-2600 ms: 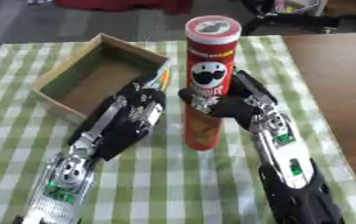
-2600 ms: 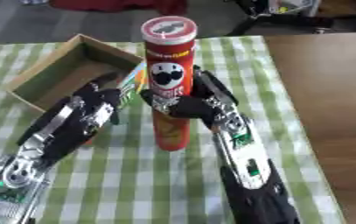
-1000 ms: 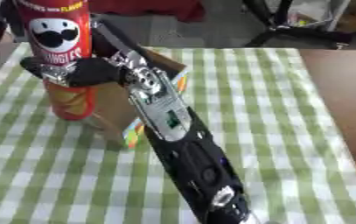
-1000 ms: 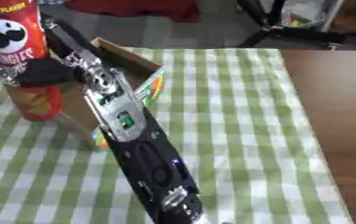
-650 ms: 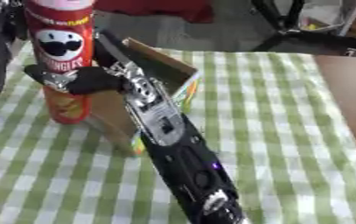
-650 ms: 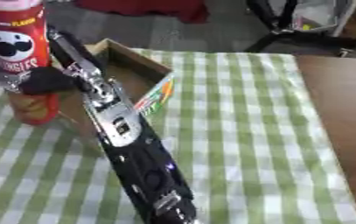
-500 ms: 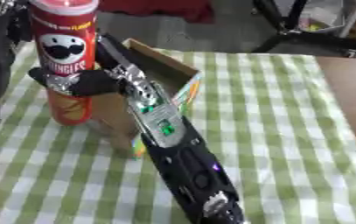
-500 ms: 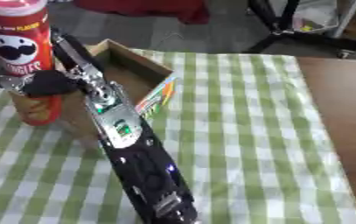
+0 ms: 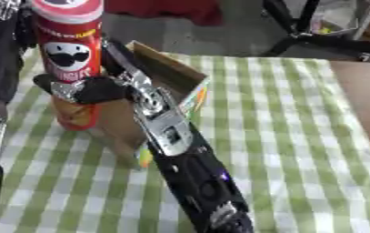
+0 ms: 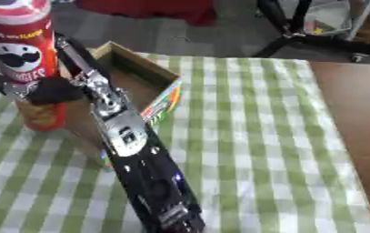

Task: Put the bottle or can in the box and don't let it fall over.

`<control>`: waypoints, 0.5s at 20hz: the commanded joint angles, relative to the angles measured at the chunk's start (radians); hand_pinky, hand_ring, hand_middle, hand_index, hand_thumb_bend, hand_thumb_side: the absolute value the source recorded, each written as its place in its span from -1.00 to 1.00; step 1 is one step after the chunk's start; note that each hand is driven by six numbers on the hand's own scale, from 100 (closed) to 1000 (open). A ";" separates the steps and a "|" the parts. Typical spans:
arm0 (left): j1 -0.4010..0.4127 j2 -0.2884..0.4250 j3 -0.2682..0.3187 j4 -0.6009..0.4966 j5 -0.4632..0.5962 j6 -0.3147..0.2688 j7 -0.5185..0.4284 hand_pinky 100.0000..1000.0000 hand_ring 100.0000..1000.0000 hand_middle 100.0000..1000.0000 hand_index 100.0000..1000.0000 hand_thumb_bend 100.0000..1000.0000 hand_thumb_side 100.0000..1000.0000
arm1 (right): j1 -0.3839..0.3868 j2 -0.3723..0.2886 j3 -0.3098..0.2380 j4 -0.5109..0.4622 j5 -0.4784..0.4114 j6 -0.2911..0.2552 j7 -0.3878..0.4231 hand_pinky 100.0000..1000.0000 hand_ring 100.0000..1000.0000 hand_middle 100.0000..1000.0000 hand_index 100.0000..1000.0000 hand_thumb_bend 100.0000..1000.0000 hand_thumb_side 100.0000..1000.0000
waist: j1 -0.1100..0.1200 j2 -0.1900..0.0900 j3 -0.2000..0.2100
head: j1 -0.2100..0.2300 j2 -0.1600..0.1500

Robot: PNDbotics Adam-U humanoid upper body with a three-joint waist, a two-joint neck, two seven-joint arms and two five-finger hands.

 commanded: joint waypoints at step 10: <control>-0.105 -0.015 -0.008 -0.001 0.043 -0.006 0.018 0.98 0.85 -0.41 1.00 -1.00 0.40 | -0.106 -0.034 0.005 -0.008 -0.024 -0.017 -0.034 0.92 -0.07 0.19 -0.07 -0.88 -1.00 | 0.007 -0.024 -0.033 | 0.016 -0.002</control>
